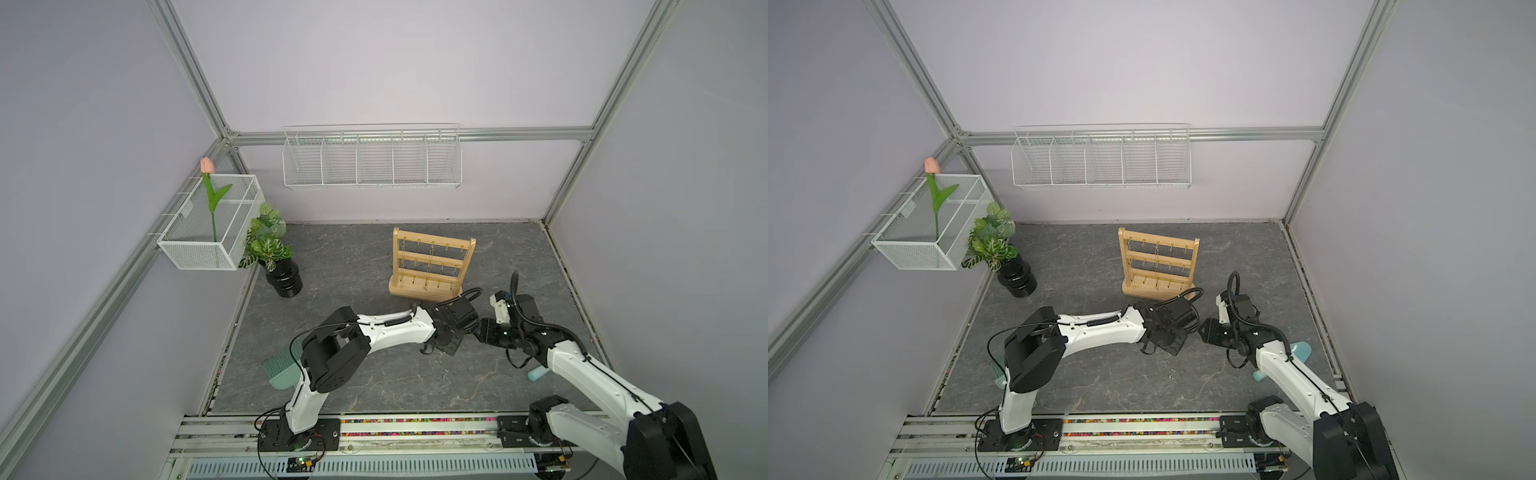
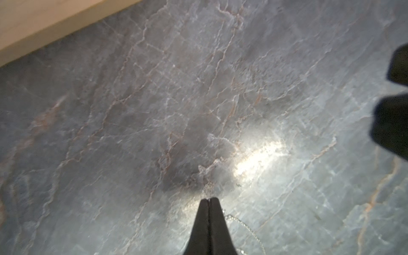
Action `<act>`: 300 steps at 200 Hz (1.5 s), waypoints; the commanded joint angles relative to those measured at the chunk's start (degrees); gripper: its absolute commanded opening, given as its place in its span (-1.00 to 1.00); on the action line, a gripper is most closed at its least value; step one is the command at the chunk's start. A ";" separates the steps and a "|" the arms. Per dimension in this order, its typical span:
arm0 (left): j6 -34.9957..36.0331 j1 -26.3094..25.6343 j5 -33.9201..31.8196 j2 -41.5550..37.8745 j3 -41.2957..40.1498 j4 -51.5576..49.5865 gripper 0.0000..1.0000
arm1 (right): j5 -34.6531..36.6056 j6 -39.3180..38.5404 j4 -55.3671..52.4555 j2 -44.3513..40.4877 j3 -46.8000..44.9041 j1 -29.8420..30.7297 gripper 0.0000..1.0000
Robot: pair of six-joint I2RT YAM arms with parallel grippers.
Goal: Hang the necklace on the jewelry display stand
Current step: Pick up the necklace from the center of the board.
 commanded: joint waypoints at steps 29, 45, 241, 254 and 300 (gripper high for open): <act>-1.82 0.43 -2.00 -4.95 -1.10 1.15 -1.00 | -0.85 -1.00 1.95 0.33 -0.45 2.33 -0.08; -2.16 0.48 -2.34 -6.05 -1.62 1.45 -1.00 | -1.59 -1.11 3.02 0.42 -0.60 3.20 -0.08; -5.14 2.89 -7.11 -24.16 -2.59 2.41 -1.00 | -19.23 -2.69 27.16 -2.17 -5.54 8.62 0.25; -4.83 2.98 -7.49 -24.90 -2.08 2.29 -1.00 | -20.25 -2.89 29.13 -1.56 -5.63 8.86 0.28; -4.06 2.98 -8.50 -27.61 -1.54 3.47 -1.00 | -21.81 -5.09 35.89 -0.29 -5.99 10.75 0.36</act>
